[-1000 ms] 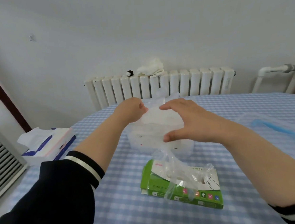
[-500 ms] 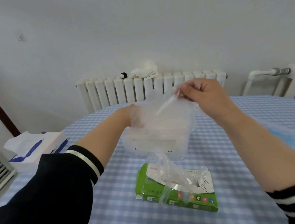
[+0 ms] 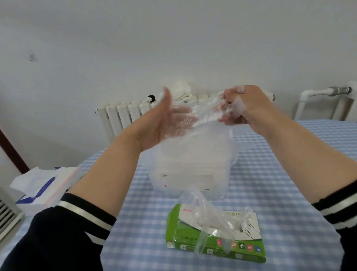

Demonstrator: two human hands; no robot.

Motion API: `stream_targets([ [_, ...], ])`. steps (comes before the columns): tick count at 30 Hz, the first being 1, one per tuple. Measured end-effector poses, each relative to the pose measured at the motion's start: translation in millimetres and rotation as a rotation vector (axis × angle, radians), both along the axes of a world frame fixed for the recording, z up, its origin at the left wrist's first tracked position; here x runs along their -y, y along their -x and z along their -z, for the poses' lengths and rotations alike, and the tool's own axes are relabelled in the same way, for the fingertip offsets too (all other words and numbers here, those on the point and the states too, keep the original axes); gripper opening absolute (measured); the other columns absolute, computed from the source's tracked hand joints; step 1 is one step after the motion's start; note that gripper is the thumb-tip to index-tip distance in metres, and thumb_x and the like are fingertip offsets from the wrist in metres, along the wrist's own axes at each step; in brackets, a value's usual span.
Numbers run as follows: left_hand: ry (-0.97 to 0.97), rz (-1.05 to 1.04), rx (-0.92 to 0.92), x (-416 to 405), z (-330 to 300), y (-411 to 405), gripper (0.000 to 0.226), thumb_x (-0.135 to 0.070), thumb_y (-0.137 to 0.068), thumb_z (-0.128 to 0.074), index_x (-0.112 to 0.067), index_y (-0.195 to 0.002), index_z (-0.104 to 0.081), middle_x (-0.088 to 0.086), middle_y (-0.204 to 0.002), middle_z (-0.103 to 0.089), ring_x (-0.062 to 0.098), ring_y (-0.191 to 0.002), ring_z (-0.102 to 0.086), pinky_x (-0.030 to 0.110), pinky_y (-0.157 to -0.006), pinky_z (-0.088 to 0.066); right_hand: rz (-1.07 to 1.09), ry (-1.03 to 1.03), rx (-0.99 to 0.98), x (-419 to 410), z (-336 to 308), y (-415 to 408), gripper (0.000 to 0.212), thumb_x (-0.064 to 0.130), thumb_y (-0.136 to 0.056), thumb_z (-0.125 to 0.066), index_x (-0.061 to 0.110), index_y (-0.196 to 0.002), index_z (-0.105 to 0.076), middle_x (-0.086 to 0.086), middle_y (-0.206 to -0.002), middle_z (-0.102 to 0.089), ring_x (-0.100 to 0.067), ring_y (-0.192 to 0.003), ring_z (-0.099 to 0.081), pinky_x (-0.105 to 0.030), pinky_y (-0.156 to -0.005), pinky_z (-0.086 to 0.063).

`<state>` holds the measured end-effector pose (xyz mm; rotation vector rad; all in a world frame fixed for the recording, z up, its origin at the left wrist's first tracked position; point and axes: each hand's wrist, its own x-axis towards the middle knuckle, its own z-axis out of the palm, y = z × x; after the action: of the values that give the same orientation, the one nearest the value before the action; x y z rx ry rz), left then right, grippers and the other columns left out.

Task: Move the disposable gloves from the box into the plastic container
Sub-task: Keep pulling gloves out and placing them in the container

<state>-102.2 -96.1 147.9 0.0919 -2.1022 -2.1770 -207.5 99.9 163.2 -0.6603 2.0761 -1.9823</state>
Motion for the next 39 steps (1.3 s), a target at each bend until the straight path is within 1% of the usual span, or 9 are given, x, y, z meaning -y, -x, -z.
stream_targets([
  [4, 0.239, -0.255, -0.026, -1.4, 0.6, 9.1, 0.022, -0.012, -0.087, -0.071, -0.015, -0.107, -0.062, 0.001, -0.087, -0.069, 0.009, -0.063, -0.062, 0.022, -0.059, -0.052, 0.063, -0.093, -0.008, 15.2, -8.9, 10.0, 0.016, 0.020, -0.102, -0.044, 0.010, -0.104, -0.056, -0.008, -0.072, -0.072, -0.019, -0.043, -0.063, -0.021, -0.041, -0.048],
  [12, 0.657, -0.431, 0.119, 20.5, 18.5, 30.9, 0.042, -0.015, -0.089, -0.069, -0.011, -0.126, -0.050, 0.006, -0.096, -0.054, 0.015, -0.062, -0.050, 0.025, -0.054, -0.041, 0.416, 0.226, -0.732, 21.4, -3.8, -1.2, 0.002, 0.021, -0.096, -0.051, 0.023, -0.097, -0.051, 0.018, -0.084, -0.053, 0.005, -0.070, -0.050, -0.014, -0.070, -0.040],
  [15, 0.775, -0.423, 0.087, 26.8, 28.4, 35.4, 0.047, -0.019, -0.089, -0.068, -0.012, -0.131, -0.046, 0.004, -0.099, -0.052, 0.020, -0.079, -0.052, 0.030, -0.068, -0.043, 0.063, -0.304, -0.854, 34.4, 14.2, -15.9, 0.003, 0.030, -0.092, -0.058, 0.027, -0.092, -0.059, 0.016, -0.089, -0.060, -0.006, -0.083, -0.058, -0.025, -0.079, -0.045],
  [19, 1.053, -0.479, 0.100, 30.4, 44.3, 34.1, 0.044, -0.026, -0.093, -0.060, -0.021, -0.134, -0.044, 0.001, -0.105, -0.063, 0.023, -0.101, -0.059, 0.033, -0.079, -0.044, -0.234, -1.072, -0.693, 47.9, 42.8, -11.8, 0.051, 0.042, -0.090, -0.063, 0.026, -0.136, -0.048, -0.003, -0.140, -0.045, -0.024, -0.121, -0.051, -0.036, -0.098, -0.041],
  [25, 1.637, -0.612, -0.232, 20.5, 43.0, 14.9, 0.035, -0.024, -0.089, -0.065, -0.017, -0.122, -0.056, 0.006, -0.127, -0.052, 0.028, -0.120, -0.041, 0.036, -0.094, -0.035, -0.355, -1.256, -0.596, 62.5, 64.8, -7.5, 0.078, 0.038, -0.090, -0.065, 0.022, -0.152, -0.020, -0.009, -0.148, -0.036, -0.027, -0.126, -0.047, -0.034, -0.096, -0.039],
  [28, 1.813, -0.231, 0.026, -3.2, 43.6, 18.7, 0.035, -0.028, -0.093, -0.062, -0.022, -0.127, -0.053, 0.004, -0.130, -0.050, 0.024, -0.119, -0.045, 0.035, -0.095, -0.041, -0.381, -1.325, -0.576, 72.3, 68.9, -6.6, 0.087, 0.036, -0.090, -0.065, 0.022, -0.154, -0.008, -0.012, -0.150, -0.032, -0.031, -0.127, -0.047, -0.040, -0.099, -0.040],
  [32, 1.620, 0.048, 0.622, 8.1, 56.9, 37.0, 0.061, -0.018, -0.096, -0.055, -0.025, -0.151, -0.029, 0.008, -0.151, -0.034, 0.030, -0.124, -0.048, 0.038, -0.095, -0.041, -0.412, -1.462, -0.510, 79.6, 72.7, -6.1, 0.075, 0.039, -0.099, -0.049, 0.018, -0.155, -0.005, -0.012, -0.155, -0.025, -0.033, -0.135, -0.037, -0.042, -0.105, -0.033],
  [36, 1.017, -0.109, 0.935, 18.8, 75.1, 57.2, 0.058, -0.052, -0.095, -0.049, -0.009, -0.133, -0.050, 0.013, -0.121, -0.060, 0.028, -0.090, -0.062, 0.037, -0.074, -0.049, -0.460, -1.545, -0.446, 84.5, 74.5, -1.8, 0.054, 0.025, -0.101, -0.047, 0.011, -0.150, -0.027, -0.012, -0.150, -0.036, -0.031, -0.131, -0.043, -0.037, -0.093, -0.039],
  [39, 0.931, -0.081, 1.013, 21.7, 84.0, 65.4, 0.063, -0.056, -0.093, -0.051, -0.006, -0.131, -0.051, 0.014, -0.119, -0.060, 0.026, -0.080, -0.061, 0.036, -0.063, -0.046, -0.496, -1.563, -0.376, 87.7, 79.3, 3.0, 0.056, 0.023, -0.098, -0.051, 0.017, -0.150, -0.030, -0.011, -0.149, -0.038, -0.030, -0.126, -0.049, -0.034, -0.083, -0.042],
])
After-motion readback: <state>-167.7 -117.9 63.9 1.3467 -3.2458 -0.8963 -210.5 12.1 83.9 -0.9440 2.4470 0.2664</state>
